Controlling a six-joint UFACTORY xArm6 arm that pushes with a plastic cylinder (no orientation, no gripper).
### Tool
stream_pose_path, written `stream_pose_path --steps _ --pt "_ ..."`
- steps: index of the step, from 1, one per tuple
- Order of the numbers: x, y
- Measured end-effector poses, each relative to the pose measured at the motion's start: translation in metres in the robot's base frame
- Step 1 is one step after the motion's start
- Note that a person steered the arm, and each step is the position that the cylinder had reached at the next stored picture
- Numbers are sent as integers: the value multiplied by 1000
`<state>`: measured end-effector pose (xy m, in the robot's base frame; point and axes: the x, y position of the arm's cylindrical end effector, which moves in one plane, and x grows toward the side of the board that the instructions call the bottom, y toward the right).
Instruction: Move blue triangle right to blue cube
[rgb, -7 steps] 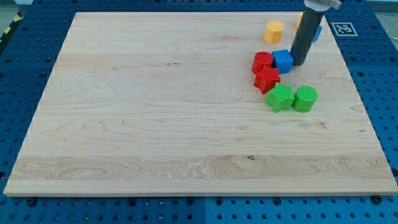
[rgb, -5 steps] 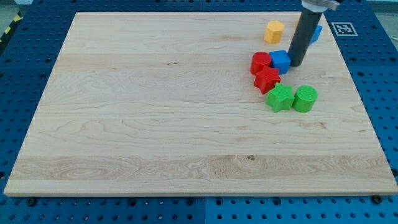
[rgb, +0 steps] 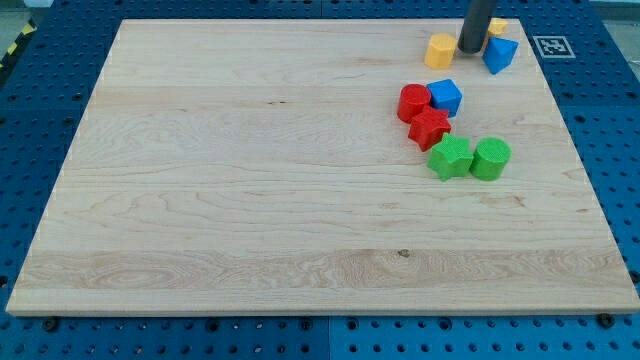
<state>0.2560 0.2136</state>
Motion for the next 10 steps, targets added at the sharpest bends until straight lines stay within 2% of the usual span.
stream_pose_path --steps 3,5,7,10 --pt "24 19" --pt "21 19" --pt "2 44" --pt "28 54"
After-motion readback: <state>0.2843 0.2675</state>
